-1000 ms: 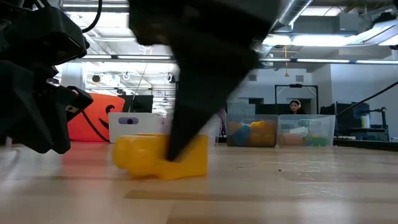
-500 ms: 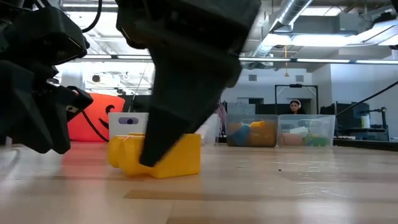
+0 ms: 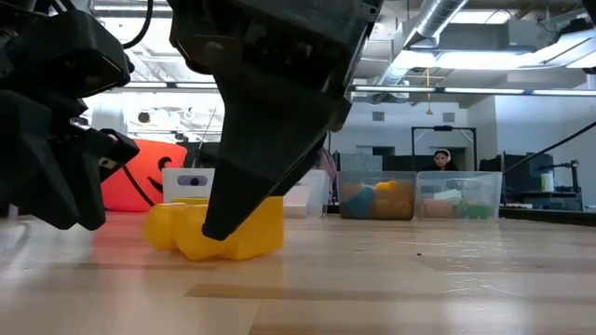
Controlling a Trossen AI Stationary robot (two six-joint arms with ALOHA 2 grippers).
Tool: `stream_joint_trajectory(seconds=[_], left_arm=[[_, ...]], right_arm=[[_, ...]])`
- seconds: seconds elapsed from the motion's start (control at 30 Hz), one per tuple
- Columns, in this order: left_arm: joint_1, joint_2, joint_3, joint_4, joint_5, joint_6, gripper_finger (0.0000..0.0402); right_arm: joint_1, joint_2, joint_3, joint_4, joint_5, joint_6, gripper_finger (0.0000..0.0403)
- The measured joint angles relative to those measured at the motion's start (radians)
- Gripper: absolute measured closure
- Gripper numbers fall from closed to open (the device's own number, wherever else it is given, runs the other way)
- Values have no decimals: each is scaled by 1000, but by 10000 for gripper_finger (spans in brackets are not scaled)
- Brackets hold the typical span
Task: Pick & Place Toys
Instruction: Put the large yellow game piece into the black bin
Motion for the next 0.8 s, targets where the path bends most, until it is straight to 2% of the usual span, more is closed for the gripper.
stream_joint_trajectory(seconds=[0.17,0.47,0.53,0.7,0.8], left_arm=[[0,0,0,1,0,0,313],[0,0,0,0,0,0,313],[0,0,0,0,0,0,313],[0,-6,0,-8,0,0,313],[2,-66,0,-73,11,0,313]], right_arm=[[-12,0,0,-2,0,0,179],[-27,0,0,-4,0,0,385],[-27,0,0,-3,0,0,391],[-29,0,0,-3,5,0,342],[-40,0,0,-2,38,-4,312]])
